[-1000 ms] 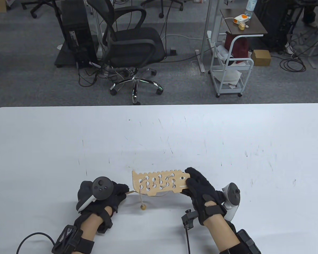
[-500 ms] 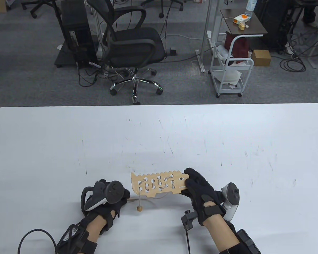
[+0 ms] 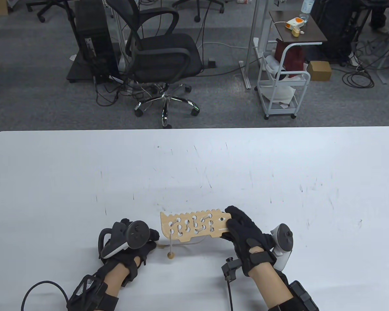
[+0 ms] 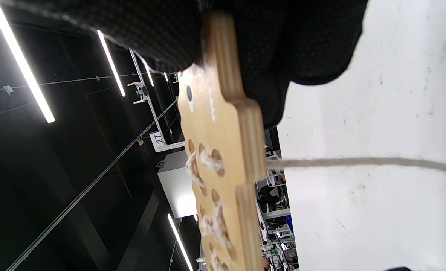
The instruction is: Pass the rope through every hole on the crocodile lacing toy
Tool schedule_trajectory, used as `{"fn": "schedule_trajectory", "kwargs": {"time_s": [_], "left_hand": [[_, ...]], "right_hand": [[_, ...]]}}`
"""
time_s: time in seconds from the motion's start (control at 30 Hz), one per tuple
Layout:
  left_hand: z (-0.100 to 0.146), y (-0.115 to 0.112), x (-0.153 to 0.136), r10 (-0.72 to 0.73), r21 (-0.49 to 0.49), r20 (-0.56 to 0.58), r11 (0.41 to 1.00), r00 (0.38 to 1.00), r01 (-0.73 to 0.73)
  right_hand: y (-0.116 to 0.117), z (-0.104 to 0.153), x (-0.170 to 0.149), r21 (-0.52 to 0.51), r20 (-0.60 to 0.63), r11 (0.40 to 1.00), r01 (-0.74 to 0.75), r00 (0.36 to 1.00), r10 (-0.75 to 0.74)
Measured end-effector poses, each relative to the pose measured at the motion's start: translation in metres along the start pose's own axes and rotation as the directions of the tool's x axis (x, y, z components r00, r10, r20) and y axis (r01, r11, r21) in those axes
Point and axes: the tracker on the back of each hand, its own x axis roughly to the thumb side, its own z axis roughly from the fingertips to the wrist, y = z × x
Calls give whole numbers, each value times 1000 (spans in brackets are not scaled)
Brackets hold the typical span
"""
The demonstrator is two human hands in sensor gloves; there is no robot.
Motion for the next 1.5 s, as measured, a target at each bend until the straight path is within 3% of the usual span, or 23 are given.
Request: {"fn": "schedule_trajectory", "kwargs": {"time_s": [0.33,0.53,1.5], "left_hand": [[12,24,-17,127,137,-41,983,991,-120],[18,34,-22,124,208,-70,972,990,-107],[17,31,-29,158,171,-141,976,977,-133]], "right_hand": [[-2,1,0,-17,-6,1000,-2,1000,2],[-3,1,-2,-27,-15,1000,-16,1000,15],[3,-4,-12,-33,-75,997,-71,995,68]]}}
